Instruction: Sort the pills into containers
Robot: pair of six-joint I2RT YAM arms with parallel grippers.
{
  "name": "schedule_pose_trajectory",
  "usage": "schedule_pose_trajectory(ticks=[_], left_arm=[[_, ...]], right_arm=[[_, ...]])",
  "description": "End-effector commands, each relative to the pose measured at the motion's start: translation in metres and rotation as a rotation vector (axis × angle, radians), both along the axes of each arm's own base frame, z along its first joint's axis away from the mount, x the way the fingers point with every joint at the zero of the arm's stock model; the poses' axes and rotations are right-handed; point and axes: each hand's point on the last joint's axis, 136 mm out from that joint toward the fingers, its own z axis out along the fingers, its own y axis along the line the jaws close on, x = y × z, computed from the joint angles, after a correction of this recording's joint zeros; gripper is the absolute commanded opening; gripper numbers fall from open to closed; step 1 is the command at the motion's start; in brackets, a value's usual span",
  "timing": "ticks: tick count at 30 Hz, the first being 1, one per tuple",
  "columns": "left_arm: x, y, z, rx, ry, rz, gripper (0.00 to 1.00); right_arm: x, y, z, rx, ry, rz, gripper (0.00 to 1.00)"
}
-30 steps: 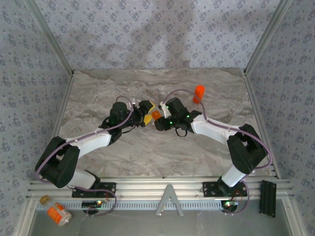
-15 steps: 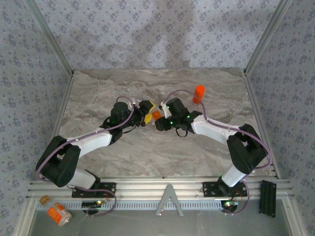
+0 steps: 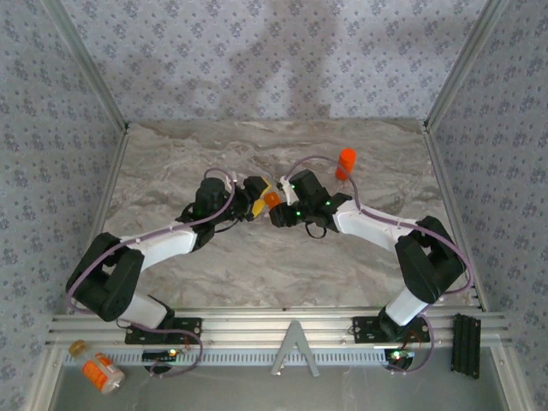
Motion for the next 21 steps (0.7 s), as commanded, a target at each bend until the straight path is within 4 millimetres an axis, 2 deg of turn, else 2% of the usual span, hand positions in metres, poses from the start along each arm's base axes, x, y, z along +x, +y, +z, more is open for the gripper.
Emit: schedule_pose_trajectory(ticks=[1,10,21], left_arm=[[0.007,-0.006,0.017,-0.009,-0.056,-0.001,0.76],[0.009,-0.012,0.025,-0.021,-0.073,-0.008,0.76],[0.003,-0.021,0.048,-0.052,-0.105,-0.03,0.76]], right_arm=[[-0.005,0.002,0.009,0.032,-0.004,0.007,0.42],[-0.007,0.005,0.003,0.025,0.003,0.014,0.42],[-0.003,0.0,-0.011,-0.012,0.019,-0.01,0.41]])
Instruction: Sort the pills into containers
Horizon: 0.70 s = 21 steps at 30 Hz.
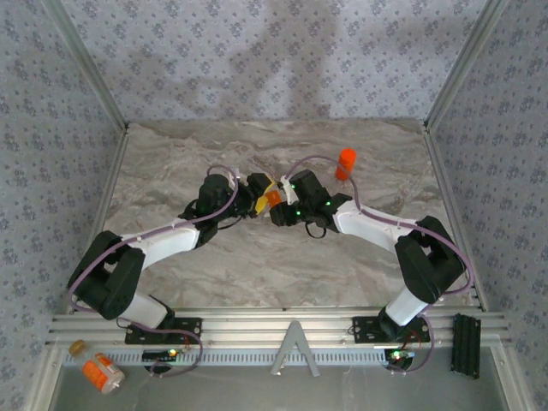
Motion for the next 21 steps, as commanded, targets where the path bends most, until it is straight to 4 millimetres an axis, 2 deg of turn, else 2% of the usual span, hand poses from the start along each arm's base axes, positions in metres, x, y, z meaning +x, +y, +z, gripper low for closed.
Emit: schedule_pose_trajectory(ticks=[1,8,11,13,16,21], left_arm=[[-0.002,-0.011,0.04,-0.055,-0.094,-0.03,0.76],[-0.007,-0.014,0.059,-0.091,-0.116,-0.041,0.76],[-0.008,-0.008,0.062,-0.073,-0.126,-0.02,0.76],[-0.006,0.002,0.062,-0.026,-0.138,0.004,0.76],[-0.001,0.03,0.053,0.088,-0.154,0.059,0.78],[0.001,0.074,0.034,0.226,-0.146,0.143,0.87]], right_arm=[[-0.005,-0.002,-0.014,-0.02,0.032,0.001,0.41],[0.0,-0.006,-0.023,-0.033,0.05,-0.021,0.4],[-0.001,-0.007,-0.026,-0.04,0.054,-0.021,0.4],[-0.002,-0.009,-0.029,-0.051,0.051,-0.009,0.4],[-0.014,-0.009,-0.035,-0.09,0.043,0.095,0.42],[-0.036,-0.016,-0.044,-0.178,0.023,0.281,0.46]])
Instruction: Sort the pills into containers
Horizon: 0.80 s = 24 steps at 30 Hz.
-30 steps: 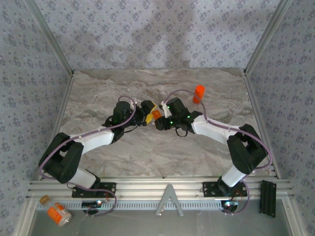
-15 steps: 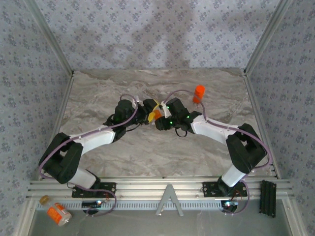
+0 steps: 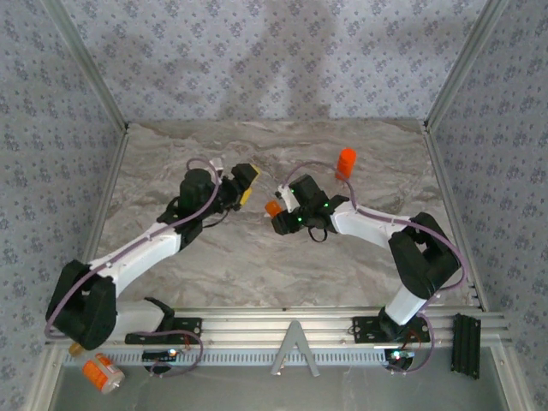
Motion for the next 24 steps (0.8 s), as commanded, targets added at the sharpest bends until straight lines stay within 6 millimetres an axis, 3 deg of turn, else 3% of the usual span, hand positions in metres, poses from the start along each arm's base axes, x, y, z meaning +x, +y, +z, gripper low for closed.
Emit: schedule_pose_trajectory(ticks=[1,9,16,21,24], left_arm=[[0.0,0.028,-0.018,0.13,0.001,0.058,0.88],[0.002,0.051,-0.043,0.222,0.042,0.089,1.0],[0.004,0.058,-0.062,0.285,0.074,0.091,1.0],[0.006,0.058,-0.066,0.295,0.08,0.082,1.0],[0.006,0.058,-0.067,0.299,0.08,0.077,1.0]], right_arm=[[-0.023,-0.008,-0.015,-0.082,0.011,0.168,0.46],[-0.033,-0.019,-0.042,-0.217,0.015,0.261,0.46],[-0.032,-0.014,-0.065,-0.335,-0.01,0.291,0.48],[-0.029,-0.018,-0.068,-0.378,-0.028,0.275,0.68],[-0.032,-0.027,-0.067,-0.402,-0.024,0.26,0.73]])
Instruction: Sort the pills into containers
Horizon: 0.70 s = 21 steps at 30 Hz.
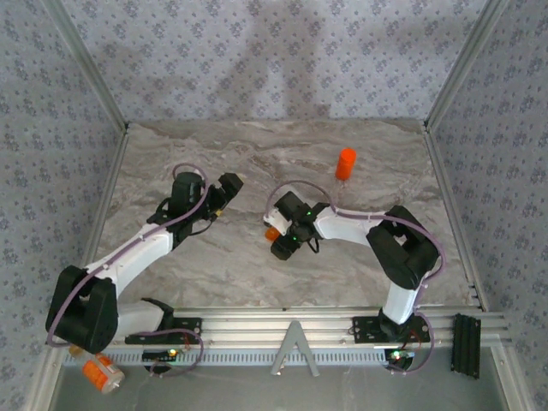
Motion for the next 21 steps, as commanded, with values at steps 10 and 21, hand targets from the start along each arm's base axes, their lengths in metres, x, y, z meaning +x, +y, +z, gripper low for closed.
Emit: schedule_pose_trajectory(ticks=[10,21], left_arm=[[0.0,0.002,-0.003,0.028,-0.002,-0.012,1.0],[0.004,-0.002,-0.003,0.032,0.002,-0.028,1.0]], right_arm=[[0.013,-0.046,0.004,-0.129,-0.045,-0.154,0.74],[0.033,-0.061,0.015,-0.149,-0.071,-0.265,0.74]])
